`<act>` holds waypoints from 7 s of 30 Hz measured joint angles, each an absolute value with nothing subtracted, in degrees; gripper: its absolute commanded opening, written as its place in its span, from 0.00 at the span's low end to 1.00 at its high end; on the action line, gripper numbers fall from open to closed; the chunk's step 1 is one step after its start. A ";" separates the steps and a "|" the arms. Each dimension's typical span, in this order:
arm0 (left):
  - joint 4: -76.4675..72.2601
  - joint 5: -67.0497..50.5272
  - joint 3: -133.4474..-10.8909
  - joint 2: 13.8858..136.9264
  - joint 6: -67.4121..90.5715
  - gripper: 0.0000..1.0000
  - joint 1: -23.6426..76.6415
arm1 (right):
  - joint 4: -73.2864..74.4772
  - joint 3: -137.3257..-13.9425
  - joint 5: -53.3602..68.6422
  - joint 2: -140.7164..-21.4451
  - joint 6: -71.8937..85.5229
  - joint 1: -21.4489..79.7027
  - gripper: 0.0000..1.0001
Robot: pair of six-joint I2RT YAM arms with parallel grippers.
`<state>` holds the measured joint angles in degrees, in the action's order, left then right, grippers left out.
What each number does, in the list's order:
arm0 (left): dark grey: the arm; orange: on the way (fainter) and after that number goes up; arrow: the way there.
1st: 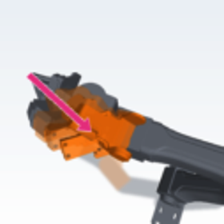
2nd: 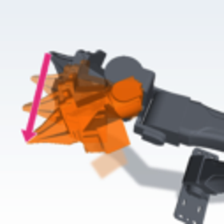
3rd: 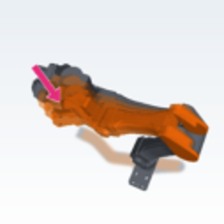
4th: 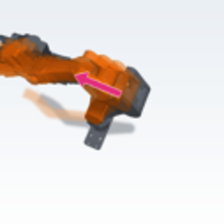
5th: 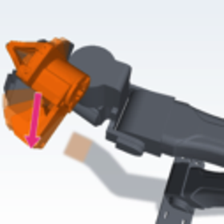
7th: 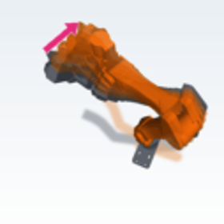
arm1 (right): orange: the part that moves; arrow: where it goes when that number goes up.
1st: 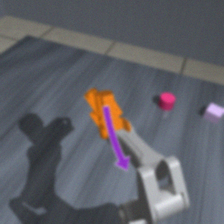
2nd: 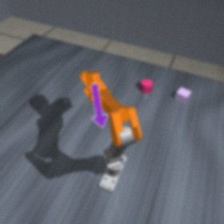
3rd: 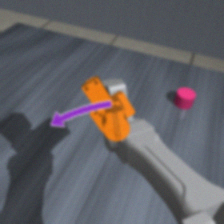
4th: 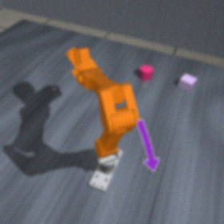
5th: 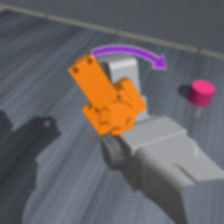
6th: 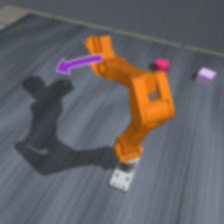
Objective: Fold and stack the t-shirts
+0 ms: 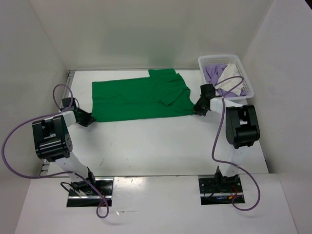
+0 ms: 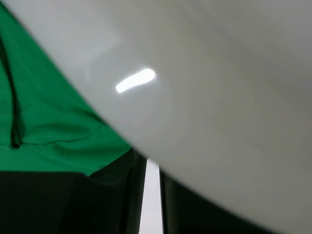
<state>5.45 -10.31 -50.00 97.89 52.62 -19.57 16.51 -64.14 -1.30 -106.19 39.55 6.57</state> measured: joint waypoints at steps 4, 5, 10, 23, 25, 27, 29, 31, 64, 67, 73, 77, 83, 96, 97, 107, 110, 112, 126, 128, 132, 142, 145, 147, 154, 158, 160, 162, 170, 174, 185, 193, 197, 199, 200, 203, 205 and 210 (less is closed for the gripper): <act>5.63 -10.02 -50.85 98.43 51.51 0.00 -19.57 | 16.05 -64.18 -1.34 -106.32 40.12 6.57 0.07; 5.74 -9.89 -50.92 98.43 51.13 0.00 -19.55 | 16.08 -64.18 -1.34 -106.30 40.23 6.57 0.06; 6.61 -9.87 -50.81 97.97 49.82 0.00 -20.16 | 18.09 -61.19 -1.28 -102.67 40.25 6.61 0.05; 20.62 -10.17 -41.43 84.18 44.14 0.09 -26.04 | 34.92 -49.28 6.42 -81.10 40.42 2.46 0.10; 23.16 -10.28 -41.23 81.67 43.64 0.29 -26.06 | 36.93 -49.28 6.98 -79.13 40.49 2.46 0.22; 24.69 -10.37 -41.23 79.33 43.53 0.69 -26.09 | 38.85 -49.25 7.55 -77.23 40.73 2.44 0.46; 25.69 -10.52 -41.23 77.45 43.55 0.91 -26.37 | 40.03 -49.28 7.97 -75.66 40.36 2.20 0.55; 26.79 -10.31 -41.47 76.73 43.81 0.99 -26.63 | 40.99 -49.34 8.16 -74.85 39.68 1.87 0.57; 13.61 -8.19 -47.48 89.25 46.70 0.15 5.26 | 18.02 -59.31 15.27 -102.39 40.62 20.08 0.00; 13.50 -8.01 -46.94 89.25 46.70 0.15 4.73 | 18.37 -59.57 14.72 -102.76 40.51 20.08 0.00; 13.43 -7.62 -46.59 89.25 46.46 0.15 4.10 | 18.98 -61.63 14.04 -104.73 39.75 20.10 0.00; 13.21 -7.29 -46.35 89.25 46.26 0.15 3.11 | 19.38 -61.63 13.98 -104.73 39.55 20.10 0.00; 13.32 -7.09 -45.28 89.25 45.15 0.16 2.26 | 21.21 -61.47 13.89 -104.22 39.53 20.10 0.00; 13.41 -7.11 -44.99 89.25 44.73 0.18 1.89 | 21.63 -63.86 14.41 -106.89 39.27 20.12 0.00; 13.39 -7.09 -44.99 89.25 44.71 0.18 1.67 | 21.65 -64.10 14.46 -107.11 39.16 20.12 0.00; 13.37 -6.90 -44.60 89.25 43.75 0.18 0.60 | 20.97 -77.97 17.61 -116.38 39.38 20.12 0.00; 13.56 -6.68 -44.60 89.14 43.64 0.18 0.60 | 20.38 -84.97 18.15 -119.98 39.57 20.16 0.00; 13.87 -6.39 -44.64 88.92 43.53 0.18 0.60 | 20.51 -88.75 18.31 -121.23 39.62 20.25 0.00; 15.86 -4.19 -49.21 88.25 42.30 0.15 9.21 | 20.53 -69.17 16.88 -107.24 39.11 27.07 0.00; 15.86 -3.25 -49.69 88.90 42.22 0.15 11.51 | 20.16 -66.22 17.06 -107.00 40.03 29.26 0.00; 15.97 -2.72 -49.78 90.35 42.24 0.15 13.02 | 20.16 -63.35 16.71 -107.04 41.39 32.10 0.00; 17.21 -6.83 -47.31 91.55 42.09 0.18 10.94 | 16.01 -57.54 14.92 -103.79 42.41 31.90 0.00; 19.18 -10.66 -45.67 90.24 42.17 0.18 10.83 | 16.05 -54.63 14.92 -101.30 42.59 31.90 0.00; 20.69 -12.53 -45.04 89.71 42.26 0.18 10.83 | 17.06 -52.99 14.59 -99.57 42.54 31.90 0.00; 29.71 -14.52 -46.13 86.67 41.65 0.20 5.10 | 26.06 -54.50 13.89 -96.99 40.53 31.42 0.21; 29.78 -11.35 -56.36 87.18 40.71 0.19 1.06 | 29.15 -65.21 14.57 -97.25 37.71 28.80 0.14; 25.61 -10.07 -61.89 88.51 40.97 0.13 -0.67 | 28.60 -71.20 14.85 -98.08 36.60 27.44 0.03; 21.19 -8.73 -65.23 90.83 42.26 0.13 -2.81 | 27.29 -75.66 15.27 -99.50 35.75 26.50 0.02; 15.99 -0.67 -73.84 106.91 44.84 0.50 -11.42 | 26.15 -80.12 17.41 -106.52 33.87 26.37 0.03; 16.38 3.64 -79.22 111.96 45.17 0.52 -13.21 | 26.22 -81.49 18.28 -108.51 32.88 26.37 0.05; 16.97 9.30 -86.67 120.40 43.77 0.45 -13.21 | 26.22 -85.43 19.94 -110.69 31.44 26.04 0.16; 16.32 10.39 -85.84 120.62 42.57 0.38 -13.19 | 26.17 -91.83 20.32 -114.72 30.65 24.84 0.26; 15.03 10.24 -84.58 120.16 42.13 0.37 -13.19 | 26.28 -96.40 20.21 -119.09 30.37 23.24 0.36; 14.06 9.98 -83.68 119.70 42.13 0.36 -13.19 | 26.37 -99.68 19.38 -121.97 30.33 21.87 0.40; 13.65 9.93 -83.31 119.50 42.11 0.34 -13.21 | 26.41 -101.82 18.74 -123.76 30.30 21.12 0.43; 13.50 9.58 -82.78 119.15 42.09 0.34 -13.21 | 26.68 -109.23 16.21 -129.62 30.13 19.18 0.52; 13.43 9.08 -82.67 119.13 42.04 0.35 -13.21 | 27.77 -116.03 13.89 -134.39 29.87 18.26 0.55; 13.23 7.77 -82.30 118.89 42.02 0.35 -13.21 | 32.86 -136.49 7.05 -148.16 28.58 17.41 0.59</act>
